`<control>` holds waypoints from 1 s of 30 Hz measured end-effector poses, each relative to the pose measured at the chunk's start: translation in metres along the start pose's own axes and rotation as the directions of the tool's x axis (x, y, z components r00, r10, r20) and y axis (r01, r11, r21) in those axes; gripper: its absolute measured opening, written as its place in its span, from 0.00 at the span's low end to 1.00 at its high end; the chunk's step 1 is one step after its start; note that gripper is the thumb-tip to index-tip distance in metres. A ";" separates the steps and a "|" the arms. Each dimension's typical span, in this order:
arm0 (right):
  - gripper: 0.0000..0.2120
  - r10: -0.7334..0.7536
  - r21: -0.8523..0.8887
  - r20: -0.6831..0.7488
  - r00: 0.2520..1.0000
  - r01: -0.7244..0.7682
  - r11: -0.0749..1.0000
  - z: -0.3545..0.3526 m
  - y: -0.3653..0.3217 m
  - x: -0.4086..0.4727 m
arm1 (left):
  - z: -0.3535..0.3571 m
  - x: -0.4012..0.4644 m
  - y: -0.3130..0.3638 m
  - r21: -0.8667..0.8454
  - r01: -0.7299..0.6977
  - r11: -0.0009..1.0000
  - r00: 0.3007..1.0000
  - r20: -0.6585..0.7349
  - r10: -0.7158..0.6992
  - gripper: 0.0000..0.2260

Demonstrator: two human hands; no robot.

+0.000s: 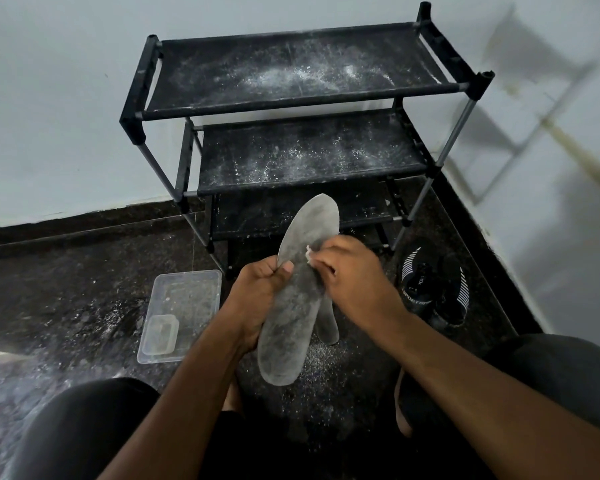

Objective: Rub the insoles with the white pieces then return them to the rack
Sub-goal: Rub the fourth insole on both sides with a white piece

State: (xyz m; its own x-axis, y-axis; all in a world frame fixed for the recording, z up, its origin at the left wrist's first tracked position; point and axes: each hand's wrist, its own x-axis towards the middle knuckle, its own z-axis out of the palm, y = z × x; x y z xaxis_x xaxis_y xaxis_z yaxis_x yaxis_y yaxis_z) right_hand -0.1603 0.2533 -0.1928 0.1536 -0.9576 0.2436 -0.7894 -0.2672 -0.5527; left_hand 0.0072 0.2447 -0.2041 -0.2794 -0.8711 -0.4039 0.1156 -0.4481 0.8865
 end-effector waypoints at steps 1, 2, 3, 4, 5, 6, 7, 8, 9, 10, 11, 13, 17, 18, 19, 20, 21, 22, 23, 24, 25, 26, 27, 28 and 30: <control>0.08 -0.038 -0.002 0.023 0.999 0.038 0.999 0.003 -0.002 -0.003 | 0.000 0.000 0.000 -0.002 0.000 1.000 1.000 0.003 0.000 0.11; 0.07 -0.050 0.003 0.026 0.998 0.050 0.999 0.004 -0.003 -0.003 | 0.000 0.000 -0.001 0.002 -0.002 1.000 1.000 0.006 0.002 0.11; 0.07 -0.036 0.005 0.007 0.999 0.036 0.999 0.003 -0.001 -0.001 | -0.001 0.000 -0.001 0.013 -0.003 1.000 1.000 0.008 0.003 0.11; 0.06 -0.003 0.008 -0.024 1.000 0.004 1.000 0.000 0.002 0.002 | -0.001 0.001 0.000 0.021 -0.001 1.000 1.000 0.008 0.001 0.11; 0.06 0.036 0.019 -0.057 0.998 -0.035 0.999 -0.003 0.005 0.005 | -0.001 0.001 0.000 0.014 0.008 1.000 1.000 0.009 -0.008 0.11; 0.06 0.070 0.040 -0.088 0.994 -0.066 0.997 -0.006 0.008 0.007 | -0.001 0.001 0.000 -0.011 0.026 1.000 1.000 0.009 -0.026 0.12; 0.06 0.086 0.058 -0.110 0.990 -0.080 0.995 -0.007 0.011 0.008 | -0.001 0.001 0.000 -0.043 0.049 0.998 0.999 0.010 -0.049 0.12; 0.06 0.083 0.062 -0.116 0.990 -0.076 0.995 -0.007 0.011 0.007 | 0.000 0.002 0.001 -0.072 0.071 0.995 0.997 0.013 -0.071 0.12; 0.06 0.062 0.057 -0.108 0.992 -0.056 0.997 -0.005 0.010 0.006 | 0.000 0.001 0.002 -0.098 0.087 0.991 0.996 0.016 -0.086 0.11; 0.06 0.032 0.056 -0.094 0.995 -0.027 0.998 -0.002 0.008 0.004 | 0.001 0.001 0.003 -0.117 0.085 0.990 0.996 0.013 -0.084 0.09; 0.06 0.000 0.063 -0.073 0.997 0.005 0.998 0.002 0.005 0.001 | 0.002 0.001 0.004 -0.127 0.067 0.990 0.998 0.011 -0.066 0.09; 0.04 -0.085 0.058 -0.009 0.996 0.086 0.995 0.010 0.000 -0.003 | 0.004 0.000 0.004 -0.141 0.021 0.990 1.000 0.018 -0.019 0.12; 0.04 -0.102 0.015 0.015 0.995 0.101 0.995 0.008 -0.001 -0.001 | 0.004 -0.001 0.001 -0.060 0.030 0.998 0.998 0.064 -0.027 0.13; 0.04 -0.063 0.015 -0.030 0.998 0.064 0.998 0.004 0.002 0.002 | 0.005 -0.001 0.000 -0.039 0.044 0.998 0.997 0.071 -0.041 0.13; 0.04 -0.020 0.028 -0.074 0.997 0.022 0.999 0.002 0.006 0.006 | 0.005 0.000 -0.001 -0.021 0.055 0.998 0.996 0.075 -0.053 0.14; 0.04 0.007 0.045 -0.105 0.994 -0.002 0.999 -0.001 0.009 0.007 | 0.006 -0.001 -0.001 -0.004 0.063 0.998 0.995 0.076 -0.062 0.14; 0.04 0.013 0.055 -0.113 0.994 -0.006 0.998 -0.001 0.011 0.007 | 0.007 -0.001 -0.002 0.004 0.063 0.998 0.995 0.079 -0.063 0.14; 0.04 -0.007 0.060 -0.091 0.996 0.012 0.998 0.000 0.010 0.006 | 0.008 -0.002 -0.001 -0.008 0.058 0.998 0.995 0.082 -0.057 0.15; 0.04 -0.043 0.066 -0.038 0.998 0.045 0.997 0.003 0.007 0.003 | 0.009 -0.003 0.000 -0.041 0.050 0.998 0.995 0.086 -0.047 0.15; 0.05 -0.079 0.074 0.031 0.996 0.077 0.994 0.008 0.002 -0.001 | 0.009 -0.004 0.000 -0.074 0.042 0.996 0.995 0.089 -0.036 0.17; 0.05 -0.107 0.080 0.086 0.991 0.100 0.992 0.012 -0.002 -0.004 | 0.010 -0.005 0.001 -0.095 0.031 0.995 0.995 0.093 -0.022 0.18; 0.05 -0.125 0.080 0.108 0.986 0.116 0.990 0.014 -0.004 -0.006 | 0.010 -0.005 0.002 -0.101 0.024 0.995 0.996 0.092 -0.015 0.18; 0.06 -0.127 0.075 0.096 0.987 0.121 0.990 0.014 -0.004 -0.005 | 0.010 -0.006 0.003 -0.103 0.023 0.994 0.996 0.091 -0.014 0.20; 0.06 -0.118 0.066 0.057 0.991 0.114 0.991 0.012 -0.002 -0.002 | 0.010 -0.005 0.003 -0.100 0.029 0.995 0.996 0.091 -0.019 0.21; 0.06 -0.049 0.053 -0.040 0.998 0.051 0.997 0.005 0.004 0.005 | 0.010 -0.004 0.002 -0.083 0.048 0.995 0.995 0.093 -0.040 0.21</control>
State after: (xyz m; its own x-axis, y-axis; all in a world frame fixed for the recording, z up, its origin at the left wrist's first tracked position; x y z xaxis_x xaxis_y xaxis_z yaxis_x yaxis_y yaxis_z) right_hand -0.1596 0.2469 -0.1983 0.1676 -0.9384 0.3022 -0.7482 -0.3207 -0.5808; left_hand -0.0008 0.2492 -0.1987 -0.3710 -0.8299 -0.4166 0.1808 -0.5046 0.8442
